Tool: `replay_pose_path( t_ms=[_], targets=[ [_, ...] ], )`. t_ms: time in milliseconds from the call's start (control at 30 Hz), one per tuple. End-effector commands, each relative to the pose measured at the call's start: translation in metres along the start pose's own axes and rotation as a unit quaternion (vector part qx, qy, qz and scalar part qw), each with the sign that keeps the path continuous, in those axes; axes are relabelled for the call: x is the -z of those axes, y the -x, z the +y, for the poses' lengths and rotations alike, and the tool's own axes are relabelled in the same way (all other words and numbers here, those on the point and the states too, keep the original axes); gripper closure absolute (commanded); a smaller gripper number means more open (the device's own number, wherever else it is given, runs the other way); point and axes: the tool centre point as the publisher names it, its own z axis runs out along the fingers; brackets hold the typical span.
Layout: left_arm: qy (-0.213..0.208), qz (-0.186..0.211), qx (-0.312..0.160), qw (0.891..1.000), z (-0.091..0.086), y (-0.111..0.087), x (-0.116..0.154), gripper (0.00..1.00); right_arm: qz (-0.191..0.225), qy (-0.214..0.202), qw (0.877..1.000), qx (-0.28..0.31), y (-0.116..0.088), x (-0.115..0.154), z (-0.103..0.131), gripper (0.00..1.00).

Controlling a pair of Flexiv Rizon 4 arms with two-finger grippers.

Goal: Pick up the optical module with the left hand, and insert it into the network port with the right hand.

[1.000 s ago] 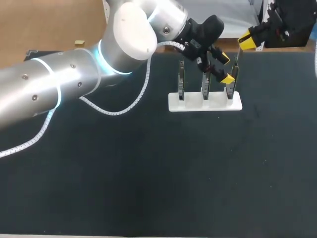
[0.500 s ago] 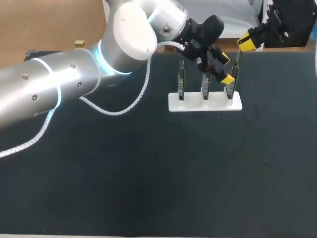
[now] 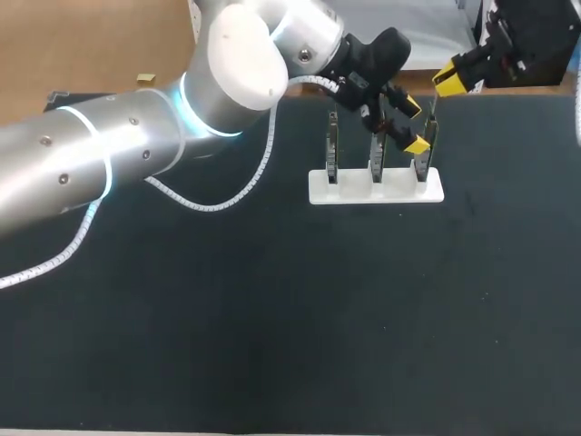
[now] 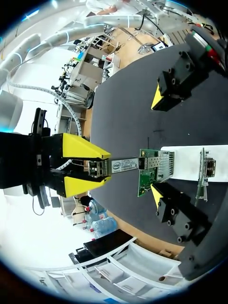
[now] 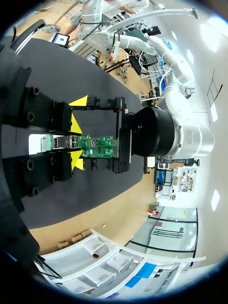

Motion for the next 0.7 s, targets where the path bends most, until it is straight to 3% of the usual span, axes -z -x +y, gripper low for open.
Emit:
replay_pose_path(
  t_ms=[33, 700],
  targets=[
    [-0.002, 0.003, 0.001, 1.0, 0.0019, 0.0013, -0.0003, 0.0, 0.001, -0.001, 1.0, -0.001, 0.0002, -0.0015, 0.0011, 1.0],
    [-0.002, 0.003, 0.001, 1.0, 0.0019, 0.0013, -0.0003, 0.0, 0.008, 0.008, 1.0, -0.003, -0.0045, -0.0078, -0.0009, 1.0]
  ],
)
